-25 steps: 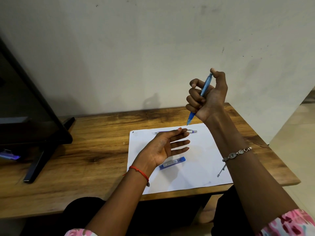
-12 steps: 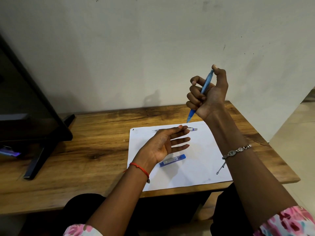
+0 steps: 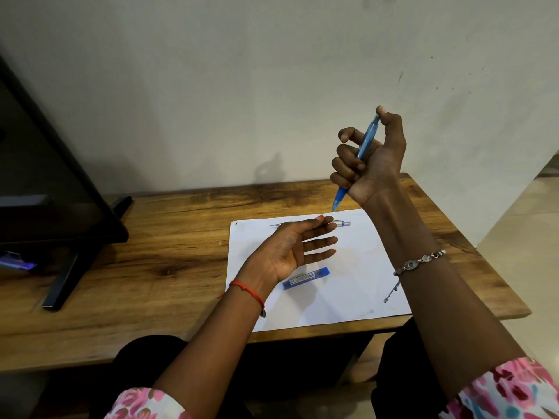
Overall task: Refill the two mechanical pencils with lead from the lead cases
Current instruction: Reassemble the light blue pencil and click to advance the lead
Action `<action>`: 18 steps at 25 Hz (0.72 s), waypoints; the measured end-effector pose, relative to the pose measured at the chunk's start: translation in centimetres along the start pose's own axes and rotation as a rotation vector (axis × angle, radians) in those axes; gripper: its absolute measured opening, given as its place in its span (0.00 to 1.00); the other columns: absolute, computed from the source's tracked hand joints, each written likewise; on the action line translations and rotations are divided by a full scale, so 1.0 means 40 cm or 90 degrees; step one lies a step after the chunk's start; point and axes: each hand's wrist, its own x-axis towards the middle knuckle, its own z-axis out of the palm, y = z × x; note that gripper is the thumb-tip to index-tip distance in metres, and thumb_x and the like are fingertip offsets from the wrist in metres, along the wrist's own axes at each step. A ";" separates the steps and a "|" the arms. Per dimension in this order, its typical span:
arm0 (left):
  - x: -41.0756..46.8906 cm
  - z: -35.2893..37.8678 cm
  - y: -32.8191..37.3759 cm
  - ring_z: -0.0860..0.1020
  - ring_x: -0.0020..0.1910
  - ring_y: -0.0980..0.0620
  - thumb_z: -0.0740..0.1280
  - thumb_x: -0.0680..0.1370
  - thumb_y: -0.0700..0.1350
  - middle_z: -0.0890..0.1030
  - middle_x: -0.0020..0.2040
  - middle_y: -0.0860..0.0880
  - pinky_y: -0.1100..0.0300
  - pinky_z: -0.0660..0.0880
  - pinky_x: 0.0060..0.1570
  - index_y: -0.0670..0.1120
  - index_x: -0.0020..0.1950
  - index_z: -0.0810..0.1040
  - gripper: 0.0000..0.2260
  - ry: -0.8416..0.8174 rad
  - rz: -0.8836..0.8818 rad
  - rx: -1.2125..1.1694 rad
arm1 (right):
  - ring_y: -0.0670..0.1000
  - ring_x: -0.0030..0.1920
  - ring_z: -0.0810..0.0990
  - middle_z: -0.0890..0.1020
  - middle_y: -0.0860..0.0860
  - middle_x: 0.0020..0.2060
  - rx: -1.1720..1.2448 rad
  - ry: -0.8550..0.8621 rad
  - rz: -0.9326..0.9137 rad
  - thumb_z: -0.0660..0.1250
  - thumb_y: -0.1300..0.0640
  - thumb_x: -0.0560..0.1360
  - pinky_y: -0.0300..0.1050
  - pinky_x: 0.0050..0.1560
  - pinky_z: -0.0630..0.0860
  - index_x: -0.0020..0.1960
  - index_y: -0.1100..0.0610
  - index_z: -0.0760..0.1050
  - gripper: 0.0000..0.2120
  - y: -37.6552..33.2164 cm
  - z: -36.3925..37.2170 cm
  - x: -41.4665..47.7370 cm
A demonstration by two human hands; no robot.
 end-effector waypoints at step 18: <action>0.001 0.002 -0.002 0.83 0.38 0.52 0.64 0.76 0.44 0.85 0.39 0.50 0.57 0.81 0.41 0.43 0.48 0.81 0.07 0.001 0.000 -0.003 | 0.47 0.19 0.56 0.60 0.48 0.18 0.006 0.009 -0.003 0.50 0.40 0.74 0.34 0.25 0.51 0.28 0.57 0.67 0.25 0.003 -0.001 0.003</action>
